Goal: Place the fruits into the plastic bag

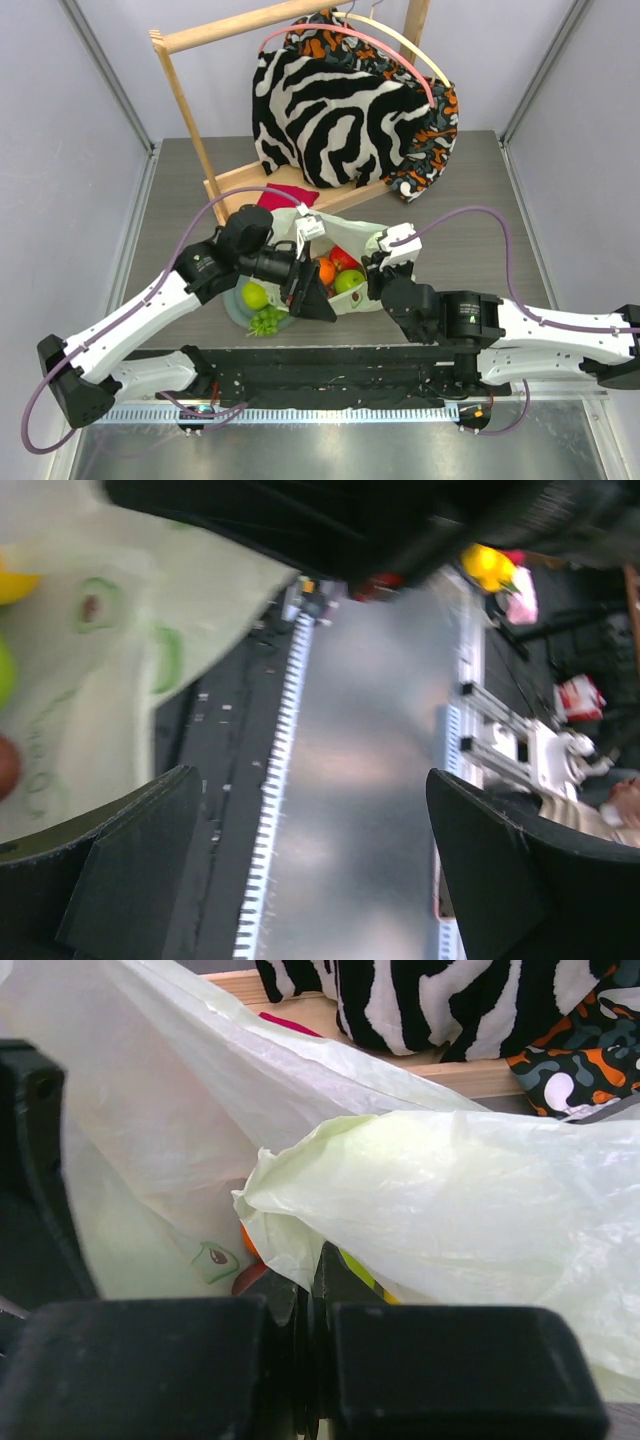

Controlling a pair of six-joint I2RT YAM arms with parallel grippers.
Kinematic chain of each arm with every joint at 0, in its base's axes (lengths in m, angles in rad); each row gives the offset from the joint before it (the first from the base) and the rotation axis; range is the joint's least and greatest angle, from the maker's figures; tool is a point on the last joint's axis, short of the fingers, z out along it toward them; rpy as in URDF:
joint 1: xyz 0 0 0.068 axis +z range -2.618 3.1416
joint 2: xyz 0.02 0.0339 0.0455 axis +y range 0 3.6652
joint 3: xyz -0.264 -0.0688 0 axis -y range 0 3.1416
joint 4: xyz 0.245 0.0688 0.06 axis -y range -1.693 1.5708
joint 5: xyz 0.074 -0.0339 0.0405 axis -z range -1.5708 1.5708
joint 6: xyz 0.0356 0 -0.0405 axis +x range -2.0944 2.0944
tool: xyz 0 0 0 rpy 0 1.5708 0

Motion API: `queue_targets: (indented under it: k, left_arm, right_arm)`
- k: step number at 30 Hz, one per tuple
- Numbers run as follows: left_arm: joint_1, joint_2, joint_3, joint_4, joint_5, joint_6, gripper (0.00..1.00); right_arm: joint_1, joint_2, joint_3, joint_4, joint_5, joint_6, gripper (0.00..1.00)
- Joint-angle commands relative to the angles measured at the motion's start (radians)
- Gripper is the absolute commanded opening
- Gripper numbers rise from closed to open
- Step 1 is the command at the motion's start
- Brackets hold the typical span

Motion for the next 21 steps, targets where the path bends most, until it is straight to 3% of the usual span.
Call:
queue_targets:
  k: [1, 4, 5, 7, 8, 10, 11, 15, 17, 21]
  left_arm:
    - [-0.064, -0.064, 0.102, -0.006, 0.214, -0.022, 1.00]
    - [-0.088, -0.105, 0.151, 0.085, 0.257, -0.095, 1.00]
    - [-0.088, -0.124, 0.153, 0.192, 0.239, -0.126, 1.00]
    - [-0.087, -0.193, 0.174, 0.239, 0.117, -0.119, 1.00]
    - [-0.085, -0.216, 0.194, 0.207, -0.101, -0.094, 1.00]
    - [-0.085, -0.247, 0.287, 0.010, -0.367, -0.003, 1.00]
    - [-0.085, -0.248, 0.312, -0.053, -0.695, 0.015, 1.00]
    - [-0.085, -0.213, 0.390, -0.310, -1.249, 0.018, 1.00]
    - [-0.085, -0.157, 0.416, -0.442, -1.289, 0.012, 1.00]
    - [-0.085, -0.126, 0.339, -0.479, -1.182, -0.014, 1.00]
  right_arm:
    - [-0.011, -0.001, 0.039, 0.018, 0.063, 0.066, 0.01]
    - [-0.013, 0.004, 0.039, 0.017, 0.060, 0.085, 0.01]
    - [-0.014, 0.006, 0.039, 0.014, 0.058, 0.091, 0.01]
    - [-0.013, 0.006, 0.041, 0.008, 0.057, 0.105, 0.01]
    - [-0.013, 0.004, 0.041, 0.008, 0.056, 0.109, 0.01]
    - [-0.013, -0.005, 0.042, 0.000, 0.056, 0.118, 0.01]
    - [-0.013, -0.008, 0.042, 0.000, 0.055, 0.120, 0.01]
    - [-0.022, -0.016, 0.052, -0.006, 0.046, 0.117, 0.01]
    - [-0.023, -0.014, 0.055, -0.014, 0.047, 0.117, 0.01]
    - [-0.030, -0.019, 0.056, -0.020, 0.050, 0.128, 0.01]
